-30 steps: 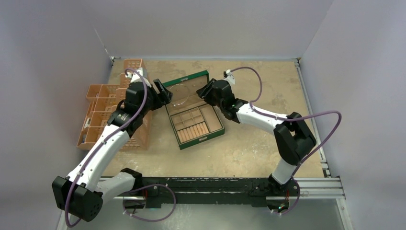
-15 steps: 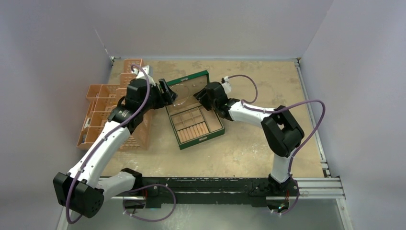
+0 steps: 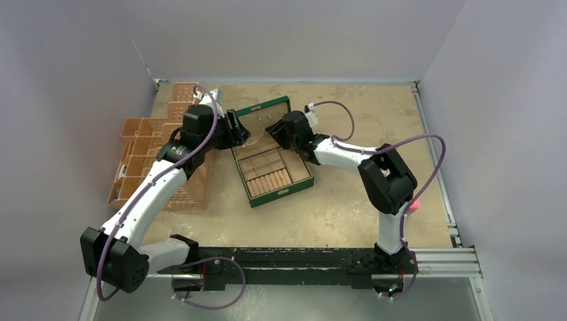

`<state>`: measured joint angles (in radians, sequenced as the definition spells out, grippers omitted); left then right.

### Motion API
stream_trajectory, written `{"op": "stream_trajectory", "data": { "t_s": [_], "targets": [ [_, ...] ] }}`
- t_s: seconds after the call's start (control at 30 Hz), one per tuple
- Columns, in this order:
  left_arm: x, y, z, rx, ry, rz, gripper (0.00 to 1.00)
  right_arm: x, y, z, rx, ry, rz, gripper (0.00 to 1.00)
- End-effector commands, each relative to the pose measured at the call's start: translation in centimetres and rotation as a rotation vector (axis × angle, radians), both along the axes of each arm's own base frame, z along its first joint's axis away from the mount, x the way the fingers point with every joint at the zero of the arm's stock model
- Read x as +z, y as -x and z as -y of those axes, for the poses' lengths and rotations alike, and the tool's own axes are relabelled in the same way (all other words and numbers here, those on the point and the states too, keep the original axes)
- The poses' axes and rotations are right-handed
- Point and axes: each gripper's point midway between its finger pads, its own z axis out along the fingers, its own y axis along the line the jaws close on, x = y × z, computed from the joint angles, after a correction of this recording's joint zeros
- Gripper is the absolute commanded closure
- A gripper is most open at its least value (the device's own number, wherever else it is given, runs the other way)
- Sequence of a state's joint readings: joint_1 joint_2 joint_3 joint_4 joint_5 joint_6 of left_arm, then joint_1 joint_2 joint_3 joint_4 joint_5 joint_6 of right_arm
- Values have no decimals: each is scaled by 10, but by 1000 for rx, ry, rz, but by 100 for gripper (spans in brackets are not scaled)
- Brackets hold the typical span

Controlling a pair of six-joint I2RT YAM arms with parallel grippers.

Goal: Organize the mixed jewelry

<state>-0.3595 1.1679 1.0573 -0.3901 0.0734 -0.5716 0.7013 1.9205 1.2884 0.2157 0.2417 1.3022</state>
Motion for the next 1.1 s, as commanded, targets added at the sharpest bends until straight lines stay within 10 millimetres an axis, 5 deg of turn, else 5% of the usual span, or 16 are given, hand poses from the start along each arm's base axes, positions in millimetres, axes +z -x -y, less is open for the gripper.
{"op": "stream_trajectory", "data": {
  "t_s": [0.0,0.47,0.87,1.07],
  "targets": [
    [19,-10,5,-39,-23,66,45,9,-5,-16,8,-25,22,55],
    [-21,-22,35,-40,-246,14,45,-7,23,-37,129,-47,14,73],
    [-51,-62,41,73,-423,43,58,-17,38,-38,172,-73,-12,100],
    [-67,-77,43,72,-478,52,59,-26,41,-38,179,-62,-33,100]
  ]
}}
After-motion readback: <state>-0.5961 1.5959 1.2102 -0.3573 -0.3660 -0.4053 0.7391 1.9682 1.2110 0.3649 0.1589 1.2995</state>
